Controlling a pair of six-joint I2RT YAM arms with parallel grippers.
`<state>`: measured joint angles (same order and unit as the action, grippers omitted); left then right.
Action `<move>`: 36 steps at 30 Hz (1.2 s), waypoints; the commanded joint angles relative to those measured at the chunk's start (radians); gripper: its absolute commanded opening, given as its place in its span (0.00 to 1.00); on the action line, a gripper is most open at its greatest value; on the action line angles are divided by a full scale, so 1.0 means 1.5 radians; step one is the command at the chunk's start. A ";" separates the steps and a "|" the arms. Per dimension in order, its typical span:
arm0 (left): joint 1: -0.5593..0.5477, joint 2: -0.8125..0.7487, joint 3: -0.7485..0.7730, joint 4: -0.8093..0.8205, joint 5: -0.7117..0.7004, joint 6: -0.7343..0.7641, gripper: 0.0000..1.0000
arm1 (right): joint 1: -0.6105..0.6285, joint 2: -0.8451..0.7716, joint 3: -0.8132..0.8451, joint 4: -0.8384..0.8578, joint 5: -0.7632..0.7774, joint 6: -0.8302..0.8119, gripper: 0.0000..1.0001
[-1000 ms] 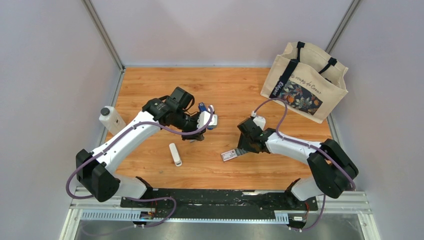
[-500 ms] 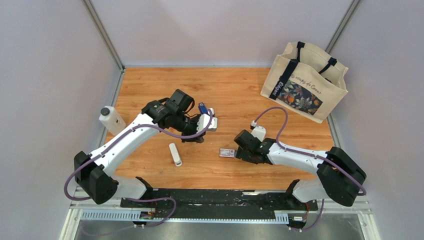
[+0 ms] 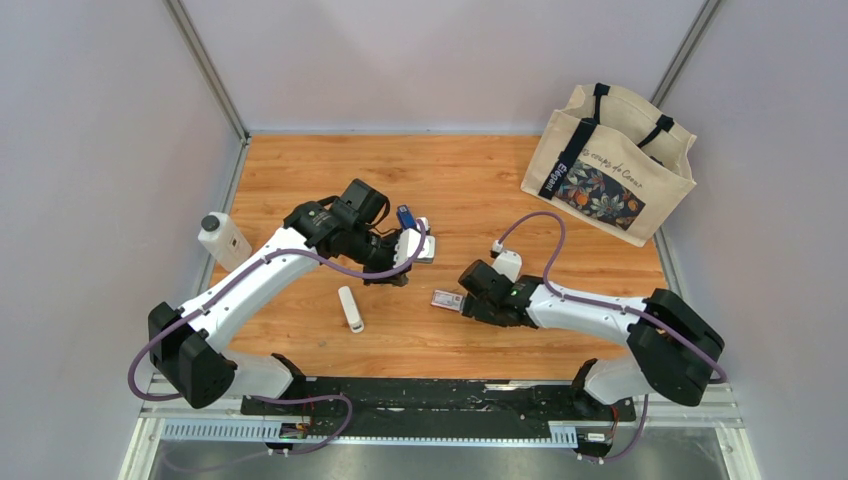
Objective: Unload the staples from the stapler
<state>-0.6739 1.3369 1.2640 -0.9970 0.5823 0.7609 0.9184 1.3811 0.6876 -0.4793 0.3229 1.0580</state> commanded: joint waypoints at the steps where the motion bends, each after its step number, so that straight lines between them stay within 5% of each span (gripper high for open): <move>1: -0.004 -0.025 -0.002 0.014 0.011 0.008 0.24 | 0.009 0.013 0.036 0.030 0.013 0.004 0.54; 8: -0.005 -0.017 0.001 0.043 0.041 -0.051 0.24 | 0.012 -0.030 0.054 0.046 0.003 -0.051 0.63; 15: 0.029 0.003 0.005 0.134 0.169 -0.220 0.24 | 0.013 -0.302 -0.052 0.153 -0.029 -0.190 0.76; 19: 0.097 0.010 0.009 0.310 0.269 -0.414 0.24 | 0.013 -0.433 -0.123 0.272 -0.129 -0.266 0.74; 24: 0.130 0.020 -0.023 0.570 0.372 -0.774 0.25 | 0.013 -0.487 -0.118 0.323 -0.172 -0.326 0.69; 28: 0.130 0.022 -0.105 0.932 0.406 -1.092 0.26 | 0.013 -0.440 -0.051 0.345 -0.237 -0.354 0.68; 31: 0.130 0.022 -0.154 1.094 0.416 -1.210 0.27 | 0.013 -0.407 0.005 0.344 -0.276 -0.367 0.65; 36: 0.130 0.010 -0.178 1.107 0.425 -1.219 0.28 | 0.012 -0.377 0.061 0.353 -0.300 -0.372 0.63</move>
<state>-0.4770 1.3716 1.0027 0.4297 1.1667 -0.8993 0.9295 0.8108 0.7017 -0.0185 -0.0570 0.5442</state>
